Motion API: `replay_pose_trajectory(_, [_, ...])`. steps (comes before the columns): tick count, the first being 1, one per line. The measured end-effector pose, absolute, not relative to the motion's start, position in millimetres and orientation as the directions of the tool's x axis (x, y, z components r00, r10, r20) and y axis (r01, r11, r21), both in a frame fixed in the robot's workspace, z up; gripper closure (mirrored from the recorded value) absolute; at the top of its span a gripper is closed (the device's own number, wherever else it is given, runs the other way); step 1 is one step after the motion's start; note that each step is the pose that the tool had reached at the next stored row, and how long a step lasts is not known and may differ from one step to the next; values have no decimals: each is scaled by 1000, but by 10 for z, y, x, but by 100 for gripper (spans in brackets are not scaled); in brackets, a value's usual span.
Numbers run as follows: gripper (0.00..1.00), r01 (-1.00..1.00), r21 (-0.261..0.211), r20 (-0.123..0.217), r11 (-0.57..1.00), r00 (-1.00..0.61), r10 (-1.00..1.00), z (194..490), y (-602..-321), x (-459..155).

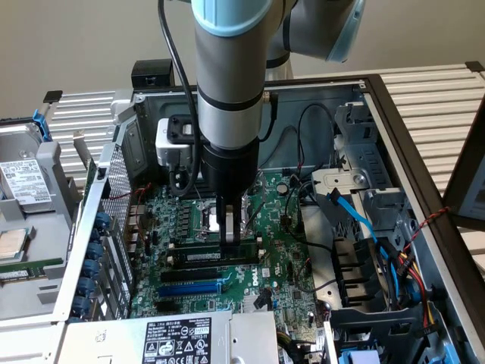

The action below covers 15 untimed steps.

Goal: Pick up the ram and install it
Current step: 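Insert the ram into the slot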

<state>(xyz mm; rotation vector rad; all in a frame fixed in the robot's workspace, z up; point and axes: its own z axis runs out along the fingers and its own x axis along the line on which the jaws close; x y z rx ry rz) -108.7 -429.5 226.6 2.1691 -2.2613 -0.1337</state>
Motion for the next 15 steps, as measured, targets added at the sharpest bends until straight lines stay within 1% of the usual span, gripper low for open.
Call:
replay_pose_trajectory(9, [80,-997,65,-55,40,-43,-998,2272,-4296,-1088])
replay_pose_trajectory(15, [80,-997,65,-55,40,-43,-998,2374,-4295,-1085])
